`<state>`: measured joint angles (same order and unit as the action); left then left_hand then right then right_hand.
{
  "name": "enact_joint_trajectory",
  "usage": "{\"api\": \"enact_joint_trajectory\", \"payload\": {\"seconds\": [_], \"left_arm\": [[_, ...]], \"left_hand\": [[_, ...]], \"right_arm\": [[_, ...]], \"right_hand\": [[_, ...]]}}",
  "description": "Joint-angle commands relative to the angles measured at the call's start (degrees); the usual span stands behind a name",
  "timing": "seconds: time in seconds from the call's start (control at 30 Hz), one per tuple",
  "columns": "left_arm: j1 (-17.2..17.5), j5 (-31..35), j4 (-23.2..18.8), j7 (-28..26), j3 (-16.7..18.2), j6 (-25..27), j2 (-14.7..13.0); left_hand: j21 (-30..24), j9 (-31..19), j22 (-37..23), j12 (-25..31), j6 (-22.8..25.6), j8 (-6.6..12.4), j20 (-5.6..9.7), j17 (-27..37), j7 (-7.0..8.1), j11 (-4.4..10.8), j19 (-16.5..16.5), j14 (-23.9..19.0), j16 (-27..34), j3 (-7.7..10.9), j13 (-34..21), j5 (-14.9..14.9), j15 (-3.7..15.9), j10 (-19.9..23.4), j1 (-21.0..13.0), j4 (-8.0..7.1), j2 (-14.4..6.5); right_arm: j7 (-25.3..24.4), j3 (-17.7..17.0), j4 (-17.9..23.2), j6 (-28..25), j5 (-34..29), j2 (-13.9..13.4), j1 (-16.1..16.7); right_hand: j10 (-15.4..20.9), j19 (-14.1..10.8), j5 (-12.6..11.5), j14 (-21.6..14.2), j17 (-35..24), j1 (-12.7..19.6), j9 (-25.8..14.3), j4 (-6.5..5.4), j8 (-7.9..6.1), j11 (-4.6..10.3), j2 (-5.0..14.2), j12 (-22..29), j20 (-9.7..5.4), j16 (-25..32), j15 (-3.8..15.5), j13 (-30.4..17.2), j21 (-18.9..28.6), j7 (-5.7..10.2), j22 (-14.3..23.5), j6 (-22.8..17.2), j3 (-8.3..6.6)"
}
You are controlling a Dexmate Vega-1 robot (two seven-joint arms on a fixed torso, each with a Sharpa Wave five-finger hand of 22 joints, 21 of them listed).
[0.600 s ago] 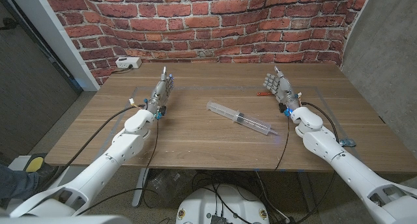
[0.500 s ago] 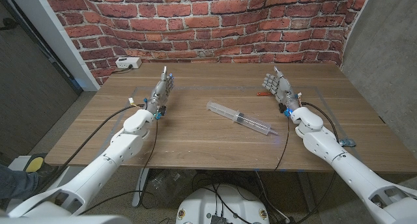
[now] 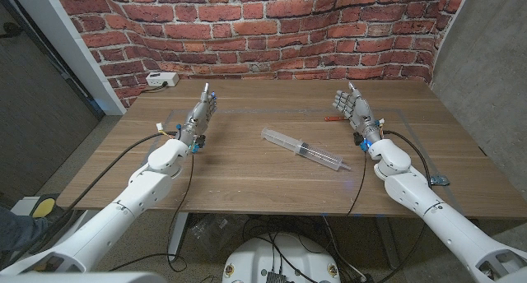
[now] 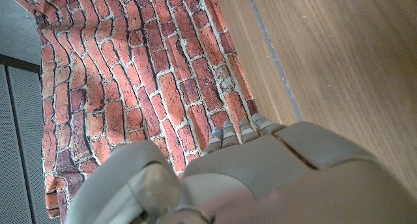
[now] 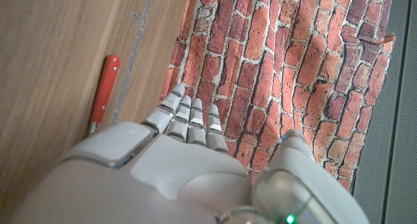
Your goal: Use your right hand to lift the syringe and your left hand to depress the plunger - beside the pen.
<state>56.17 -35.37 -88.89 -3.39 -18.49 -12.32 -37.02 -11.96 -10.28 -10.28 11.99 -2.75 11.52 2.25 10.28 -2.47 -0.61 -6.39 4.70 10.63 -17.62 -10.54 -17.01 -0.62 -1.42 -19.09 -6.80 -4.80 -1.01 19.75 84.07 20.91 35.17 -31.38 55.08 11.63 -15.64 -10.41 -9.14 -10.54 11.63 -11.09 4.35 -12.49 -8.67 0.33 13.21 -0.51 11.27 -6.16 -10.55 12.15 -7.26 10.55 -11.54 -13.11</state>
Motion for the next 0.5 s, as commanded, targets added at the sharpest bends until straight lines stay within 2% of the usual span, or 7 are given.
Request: {"api": "enact_joint_trajectory", "payload": {"seconds": [0.03,0.07,0.13,0.2,0.3,0.37,0.5], "left_arm": [[1.9,0.3,-3.6,-0.6,0.9,1.7,-2.6],[2.0,0.2,-3.7,-0.3,1.0,1.7,-2.7],[2.2,0.1,-3.8,0.0,0.9,1.6,-2.8],[2.4,0.4,-3.9,-0.2,1.0,1.2,-2.8],[2.8,0.9,-4.5,-0.7,1.1,0.9,-3.0],[3.1,1.5,-5.2,-1.1,1.0,1.9,-3.7],[3.7,1.5,-5.8,-0.9,0.9,1.9,-3.9]], "left_hand": [[-0.3,-0.3,-0.2,0.6,1.2,0.67,1.37,0.1,-0.05,-0.10,-0.1,-1.2,0.7,-0.11,-0.2,-0.2,0.03,1.4,-0.3,0.04,-0.2],[-0.4,-0.3,-0.2,0.7,1.9,0.86,1.24,0.1,-0.24,-0.02,0.2,-1.7,0.8,-0.05,-0.2,-0.2,-0.17,1.8,-0.4,0.06,-0.4],[-0.4,-0.3,-0.2,0.9,2.3,0.95,1.11,0.1,-0.42,-0.06,0.3,-2.3,0.9,0.02,-0.2,-0.2,-0.37,2.4,-0.5,0.10,-0.5],[-0.5,-0.3,-0.2,0.9,2.5,0.99,1.02,0.1,-0.48,-0.13,0.5,-2.4,0.9,0.06,-0.2,-0.1,-0.36,2.5,-0.6,0.12,-0.6],[-0.5,-0.3,-0.2,1.0,2.9,1.05,0.98,0.1,-0.49,-0.24,0.5,-2.6,0.9,0.14,-0.2,-0.1,-0.35,2.8,-0.7,0.16,-0.7],[-0.5,-0.3,-0.2,1.1,3.3,1.10,0.82,0.1,-0.45,-0.27,0.7,-3.3,1.0,0.23,-0.2,-0.1,-0.26,3.5,-0.9,0.21,-0.9],[-0.6,-0.3,-0.2,1.4,4.2,1.29,0.64,0.1,-0.46,-0.58,1.0,-4.3,1.2,0.41,-0.2,0.0,-0.37,4.7,-1.2,0.32,-1.2]], "right_arm": [[-2.7,-0.6,5.7,1.5,-3.1,-1.9,3.7],[-2.7,-0.7,6.2,1.4,-3.0,-2.1,4.0],[-3.7,-0.9,7.7,1.3,-4.0,-2.6,4.9],[-4.2,-1.0,8.8,1.8,-5.4,-3.4,5.6],[-4.7,-1.4,10.5,2.1,-6.2,-4.0,6.8],[-4.2,-1.6,11.2,3.4,-6.7,-4.5,7.7],[-6.5,-2.4,14.0,3.1,-9.3,-5.6,9.9]], "right_hand": [[1.0,-0.4,-0.4,-0.4,-0.1,0.6,-0.4,0.38,-1.17,0.07,0.49,0.3,-0.01,-0.1,0.18,-0.3,0.2,0.81,0.1,-3.4,-0.32],[1.2,-0.4,-0.4,-0.4,-0.1,0.7,-0.5,0.43,-1.52,0.03,0.53,0.4,-0.03,-0.2,0.16,-0.3,0.2,1.37,0.1,-4.3,-0.32],[1.6,-0.3,-0.4,-0.4,0.0,0.8,-0.7,0.50,-1.87,0.29,0.62,0.5,0.02,-0.2,0.20,-0.3,0.1,1.47,0.1,-5.3,-0.34],[1.6,-0.4,-0.3,-0.5,0.0,0.9,-0.7,0.62,-1.27,0.29,0.63,0.5,0.02,-0.3,0.23,-0.3,0.1,1.79,0.1,-4.0,-0.34],[1.8,-0.3,-0.3,-0.5,0.0,1.0,-0.7,0.80,-0.29,0.48,0.48,0.5,0.03,-0.4,0.23,-0.3,0.0,1.22,0.1,-2.0,-0.24],[1.9,-0.3,-0.3,-0.5,0.0,1.0,-0.6,0.84,-0.19,0.80,0.45,0.5,0.01,-0.4,0.28,-0.3,0.0,1.15,0.1,-1.8,-0.21],[2.5,-0.2,-0.3,-0.6,0.0,1.2,-0.6,0.99,-0.35,0.82,0.55,0.7,0.13,-0.4,0.21,-0.4,-0.1,1.37,0.1,-2.5,-0.29]]}}
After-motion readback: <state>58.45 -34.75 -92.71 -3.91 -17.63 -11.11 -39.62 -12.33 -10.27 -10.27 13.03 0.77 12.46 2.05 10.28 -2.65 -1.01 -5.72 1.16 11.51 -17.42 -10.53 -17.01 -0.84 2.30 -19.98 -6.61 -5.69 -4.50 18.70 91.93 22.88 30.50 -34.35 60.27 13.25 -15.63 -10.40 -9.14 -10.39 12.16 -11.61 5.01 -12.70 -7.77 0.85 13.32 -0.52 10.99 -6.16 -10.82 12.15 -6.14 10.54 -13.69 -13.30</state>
